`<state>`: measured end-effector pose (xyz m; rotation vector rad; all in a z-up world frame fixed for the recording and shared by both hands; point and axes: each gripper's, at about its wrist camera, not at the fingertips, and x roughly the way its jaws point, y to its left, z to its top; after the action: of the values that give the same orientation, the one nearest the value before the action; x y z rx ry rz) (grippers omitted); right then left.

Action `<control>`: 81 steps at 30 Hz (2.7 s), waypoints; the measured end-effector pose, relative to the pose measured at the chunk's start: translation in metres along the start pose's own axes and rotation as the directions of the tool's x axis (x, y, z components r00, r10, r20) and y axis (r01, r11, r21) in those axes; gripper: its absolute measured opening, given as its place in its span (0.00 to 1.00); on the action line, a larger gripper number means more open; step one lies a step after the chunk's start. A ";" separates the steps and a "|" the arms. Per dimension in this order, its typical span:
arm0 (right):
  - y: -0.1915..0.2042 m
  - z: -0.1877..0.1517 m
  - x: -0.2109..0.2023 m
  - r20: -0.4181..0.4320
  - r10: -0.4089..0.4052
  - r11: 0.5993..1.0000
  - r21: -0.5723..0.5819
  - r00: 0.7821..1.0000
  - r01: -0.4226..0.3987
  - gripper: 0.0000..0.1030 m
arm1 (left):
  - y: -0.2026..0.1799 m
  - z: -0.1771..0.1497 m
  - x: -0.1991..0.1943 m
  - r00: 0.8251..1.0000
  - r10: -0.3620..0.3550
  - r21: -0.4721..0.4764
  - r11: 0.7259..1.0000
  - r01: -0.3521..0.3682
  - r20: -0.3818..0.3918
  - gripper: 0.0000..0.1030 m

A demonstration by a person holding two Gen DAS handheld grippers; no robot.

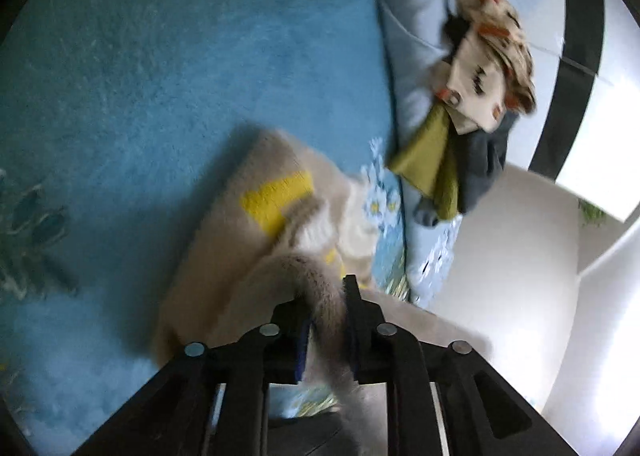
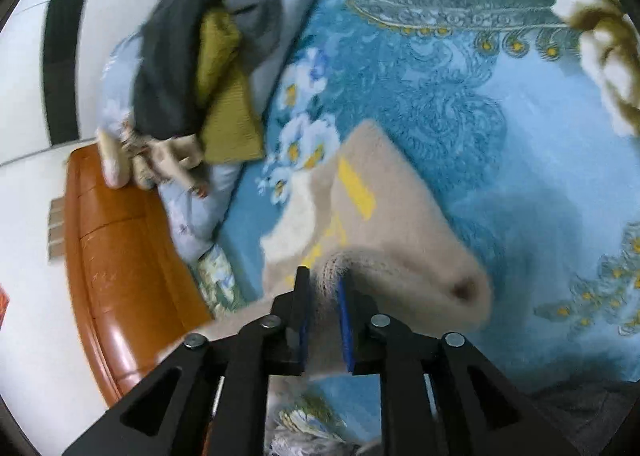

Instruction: Fold clothes

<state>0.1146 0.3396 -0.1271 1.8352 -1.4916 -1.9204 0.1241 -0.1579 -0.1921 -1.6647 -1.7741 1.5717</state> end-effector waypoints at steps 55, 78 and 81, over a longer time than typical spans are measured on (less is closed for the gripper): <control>0.070 -0.023 0.051 0.192 -0.361 0.765 -0.499 0.913 0.408 0.11 | -0.024 -0.049 -0.011 0.938 0.299 0.439 0.829 -0.346 0.174 0.13; 0.011 -0.008 0.025 0.142 -0.314 0.890 -0.299 0.939 0.343 0.11 | -0.003 -0.054 -0.011 0.900 0.390 0.496 0.752 -0.434 0.196 0.16; 0.005 -0.006 0.024 0.148 -0.306 0.898 -0.284 0.940 0.337 0.21 | -0.009 -0.051 -0.005 0.887 0.408 0.511 0.726 -0.460 0.218 0.32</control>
<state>0.1109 0.3181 -0.1397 1.9579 -0.8783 -2.2653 0.1595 -0.1342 -0.1631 -1.7851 -0.8216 2.1238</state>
